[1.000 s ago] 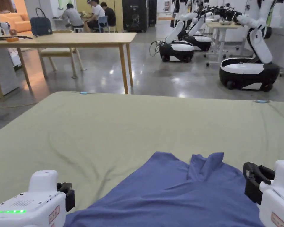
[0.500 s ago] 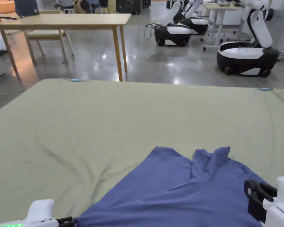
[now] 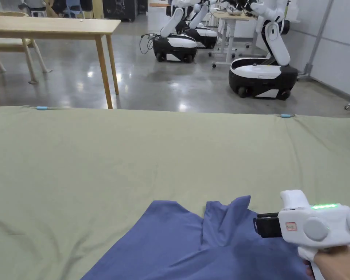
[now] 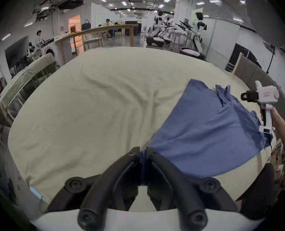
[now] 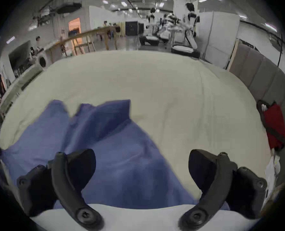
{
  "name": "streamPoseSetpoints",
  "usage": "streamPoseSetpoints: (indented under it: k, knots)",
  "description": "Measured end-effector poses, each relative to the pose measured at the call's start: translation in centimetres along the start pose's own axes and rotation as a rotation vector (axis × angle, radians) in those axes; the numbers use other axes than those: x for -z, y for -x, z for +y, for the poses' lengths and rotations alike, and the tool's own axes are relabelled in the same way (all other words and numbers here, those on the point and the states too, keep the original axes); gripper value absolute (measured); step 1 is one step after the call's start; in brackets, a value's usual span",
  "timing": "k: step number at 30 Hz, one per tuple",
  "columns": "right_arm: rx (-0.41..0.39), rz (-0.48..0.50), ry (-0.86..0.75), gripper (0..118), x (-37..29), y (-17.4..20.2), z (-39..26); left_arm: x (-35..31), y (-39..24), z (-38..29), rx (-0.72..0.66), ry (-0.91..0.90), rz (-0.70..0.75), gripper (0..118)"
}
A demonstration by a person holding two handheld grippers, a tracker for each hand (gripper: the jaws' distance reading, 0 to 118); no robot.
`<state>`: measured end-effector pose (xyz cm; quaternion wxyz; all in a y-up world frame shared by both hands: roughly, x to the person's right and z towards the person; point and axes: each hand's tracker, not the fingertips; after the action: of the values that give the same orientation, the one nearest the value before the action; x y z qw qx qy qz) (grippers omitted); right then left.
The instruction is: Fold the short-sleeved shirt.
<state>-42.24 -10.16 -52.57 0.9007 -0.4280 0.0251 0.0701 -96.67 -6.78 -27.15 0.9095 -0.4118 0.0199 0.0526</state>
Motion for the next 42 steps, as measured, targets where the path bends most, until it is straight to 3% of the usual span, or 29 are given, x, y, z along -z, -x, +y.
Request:
streamPoseSetpoints:
  k: [2, 4, 5, 6, 7, 8, 10, 14, 17, 20, 26, 31, 36, 42]
  knots:
    - [-0.011, -0.008, 0.045, 113, 2.2, -0.1, 0.2, 0.4, 0.2, 0.0, -0.012, 0.016, -0.003, 6]
    - [-0.018, 0.000, 0.123, 95, 3.9, 0.0, -0.4, 0.7, 0.3, -0.1, -0.013, 0.030, 0.005, 6]
    - [-0.017, 0.030, 0.160, 92, 4.2, 0.1, -0.8, 0.8, 0.3, -0.1, -0.012, 0.037, 0.009, 6]
    - [0.038, 0.089, 0.124, 92, 3.8, 0.1, -1.1, 0.9, 0.3, -0.2, -0.013, 0.043, 0.009, 6]
    - [0.069, 0.018, 0.070, 88, 2.6, 0.2, -1.0, 1.0, 0.3, -0.3, -0.013, 0.046, 0.010, 6]
    - [0.093, 0.033, 0.059, 65, 1.6, 0.6, -1.2, 1.0, 0.2, -0.2, -0.012, 0.048, 0.013, 6]
    - [0.059, 0.052, 0.053, 5, -0.1, 1.4, -1.7, 1.0, -0.1, -0.2, -0.005, 0.055, 0.010, 6]
    - [0.020, 0.097, -0.012, 4, -4.1, 2.3, -1.7, 0.9, -0.5, 0.4, -0.020, 0.034, -0.025, 6]
    - [0.043, 0.130, -0.113, 4, -9.0, 1.6, -0.7, 0.1, -1.3, 2.2, 0.013, -0.029, -0.013, 6]
    - [0.010, 0.137, -0.223, 4, -15.1, 0.6, 1.5, -1.0, -1.7, 5.6, 0.035, -0.103, 0.014, 6]
    - [0.031, 0.130, -0.473, 4, -26.7, -3.1, 7.1, -3.7, -3.0, 15.6, 0.023, -0.263, 0.027, 6]
    - [0.011, 0.011, -0.653, 4, -34.4, -5.8, 13.4, -7.8, -6.0, 25.8, 0.086, -0.401, 0.091, 6]
    - [0.081, 0.012, -0.785, 4, -39.7, -8.4, 20.1, -11.8, -8.4, 35.2, 0.085, -0.538, 0.146, 6]
    - [0.095, 0.016, -0.864, 4, -42.5, -8.5, 26.2, -15.1, -10.4, 44.0, 0.125, -0.644, 0.261, 6]
